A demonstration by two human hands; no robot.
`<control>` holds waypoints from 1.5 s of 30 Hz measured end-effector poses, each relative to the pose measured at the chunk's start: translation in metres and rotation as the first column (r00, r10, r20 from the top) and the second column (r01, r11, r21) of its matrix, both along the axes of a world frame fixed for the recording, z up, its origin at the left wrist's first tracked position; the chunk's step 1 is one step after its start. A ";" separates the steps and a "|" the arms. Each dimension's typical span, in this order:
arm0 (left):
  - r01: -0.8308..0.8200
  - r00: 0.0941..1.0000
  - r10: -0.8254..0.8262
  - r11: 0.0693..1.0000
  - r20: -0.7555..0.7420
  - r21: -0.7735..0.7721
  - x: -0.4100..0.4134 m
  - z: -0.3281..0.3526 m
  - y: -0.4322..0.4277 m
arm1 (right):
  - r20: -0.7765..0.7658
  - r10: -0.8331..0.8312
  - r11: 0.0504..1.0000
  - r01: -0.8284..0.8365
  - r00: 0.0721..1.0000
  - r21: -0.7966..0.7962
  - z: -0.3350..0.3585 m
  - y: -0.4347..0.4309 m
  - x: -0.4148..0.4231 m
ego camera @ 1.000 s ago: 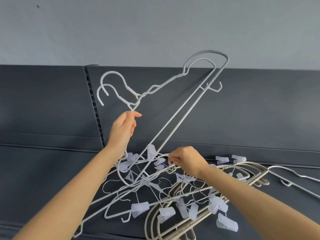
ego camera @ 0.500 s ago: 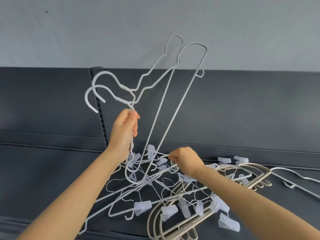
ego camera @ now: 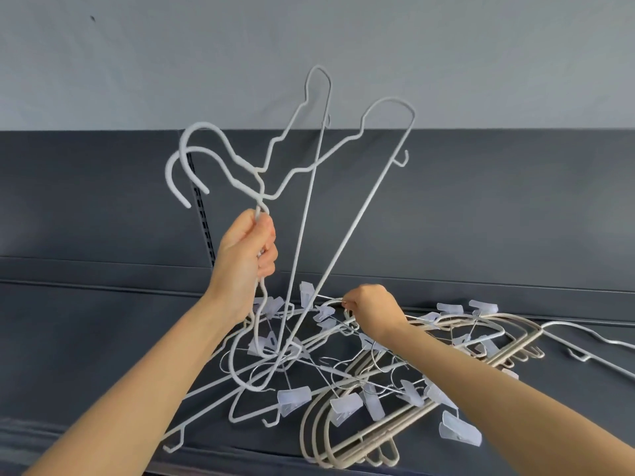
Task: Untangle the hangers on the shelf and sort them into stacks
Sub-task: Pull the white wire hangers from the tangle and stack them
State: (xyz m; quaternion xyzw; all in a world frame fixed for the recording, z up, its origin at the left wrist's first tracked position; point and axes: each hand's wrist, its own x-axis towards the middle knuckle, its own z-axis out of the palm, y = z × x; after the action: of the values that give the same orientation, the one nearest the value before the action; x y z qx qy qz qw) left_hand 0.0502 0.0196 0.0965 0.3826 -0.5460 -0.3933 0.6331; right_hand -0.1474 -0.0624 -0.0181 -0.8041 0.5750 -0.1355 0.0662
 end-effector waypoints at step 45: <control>-0.072 0.988 0.073 0.997 -0.134 0.009 0.058 -0.008 -0.031 | 0.461 0.218 0.972 -0.149 0.860 -0.181 0.017 0.039 0.043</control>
State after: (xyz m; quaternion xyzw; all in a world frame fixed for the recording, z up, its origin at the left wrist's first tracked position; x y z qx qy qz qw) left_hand 0.1082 -0.0112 0.0886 0.3761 -0.4873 -0.3958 0.6815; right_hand -0.1045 -0.0238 -0.0013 -0.7994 0.4508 -0.3624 0.1625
